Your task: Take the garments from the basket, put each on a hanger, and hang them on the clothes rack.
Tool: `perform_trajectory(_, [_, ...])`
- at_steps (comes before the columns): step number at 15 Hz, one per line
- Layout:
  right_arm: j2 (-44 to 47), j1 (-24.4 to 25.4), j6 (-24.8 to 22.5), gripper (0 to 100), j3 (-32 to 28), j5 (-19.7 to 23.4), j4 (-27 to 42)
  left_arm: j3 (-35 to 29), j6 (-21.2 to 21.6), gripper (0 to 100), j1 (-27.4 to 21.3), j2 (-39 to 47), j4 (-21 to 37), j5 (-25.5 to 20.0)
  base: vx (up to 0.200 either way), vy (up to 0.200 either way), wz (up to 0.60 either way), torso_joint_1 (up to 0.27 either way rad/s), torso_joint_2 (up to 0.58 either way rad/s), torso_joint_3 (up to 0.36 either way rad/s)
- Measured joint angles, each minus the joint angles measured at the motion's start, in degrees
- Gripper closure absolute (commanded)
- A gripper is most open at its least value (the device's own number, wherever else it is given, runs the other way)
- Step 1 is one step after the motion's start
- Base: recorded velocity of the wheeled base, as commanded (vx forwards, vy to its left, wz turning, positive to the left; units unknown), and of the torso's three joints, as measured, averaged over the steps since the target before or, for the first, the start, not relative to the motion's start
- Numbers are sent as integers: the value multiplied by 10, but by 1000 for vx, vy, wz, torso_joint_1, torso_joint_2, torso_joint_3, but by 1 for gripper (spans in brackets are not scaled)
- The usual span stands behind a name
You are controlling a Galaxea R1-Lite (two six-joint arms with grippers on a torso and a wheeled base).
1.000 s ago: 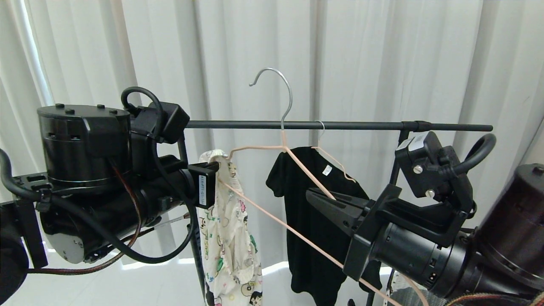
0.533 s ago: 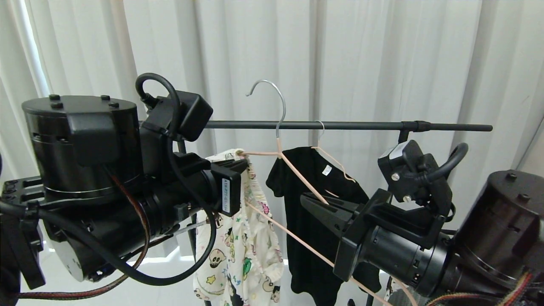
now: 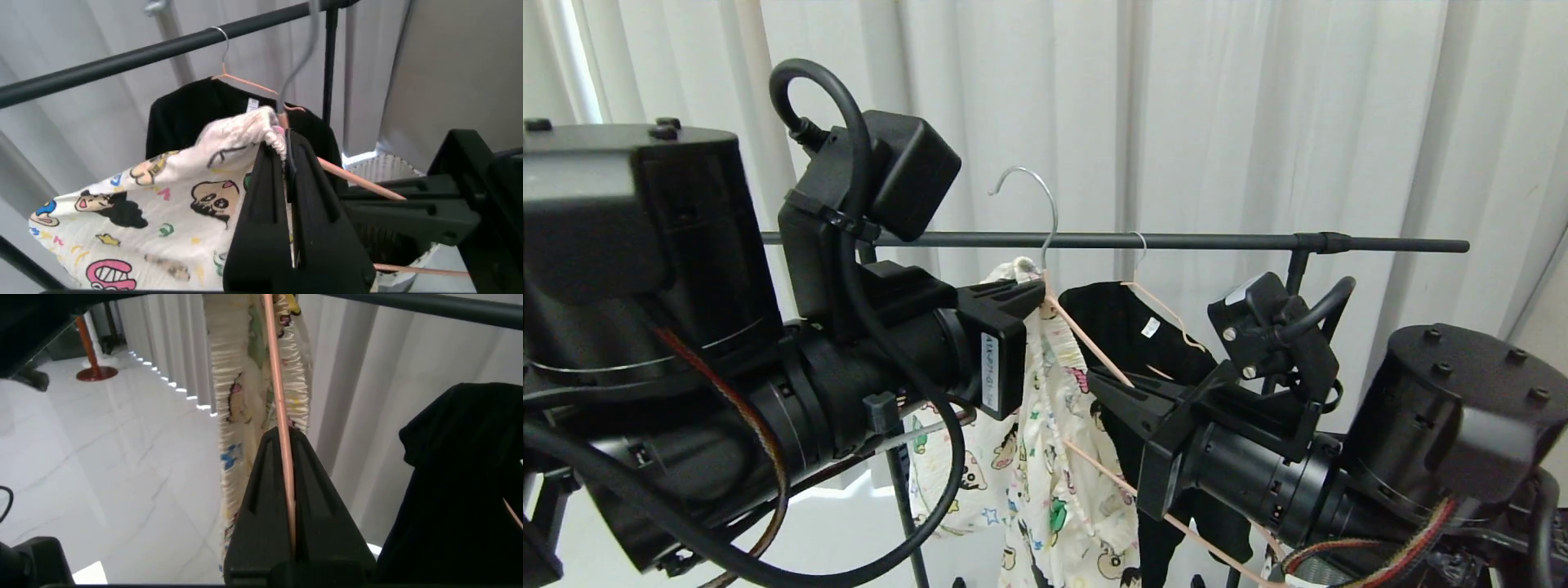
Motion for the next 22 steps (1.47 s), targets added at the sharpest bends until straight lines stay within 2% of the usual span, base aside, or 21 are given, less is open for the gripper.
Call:
perform_trajectory(1, [0,-1,0,100,-1,0,0,9,22,100,5,0,2,1,0,0,0,0,0,0])
perform_trajectory(3, [-4,-4,-1,100,-2,-1,1,15,40,100,20,-1,1,2,0,0,0,0,0,0])
perform_trajectory(10, [-24,-22,-4,100,-11,-1,1,19,69,100,23,-4,1,-1,0,0,0,0,0,0])
perform_trajectory(11, [-26,-23,-4,100,-12,-1,0,19,69,0,22,-4,1,-1,0,0,0,0,0,0])
perform_trajectory(17, [-45,-30,-13,100,-13,-1,0,30,67,0,21,-6,1,-1,0,0,0,0,0,0])
perform_trajectory(20, [-59,-41,-20,100,-5,-2,-5,63,69,0,20,-21,2,-1,0,0,0,0,0,0])
perform_trajectory(22, [-65,-42,-34,100,17,-2,-36,92,90,0,19,-42,2,-1,0,0,0,0,0,0])
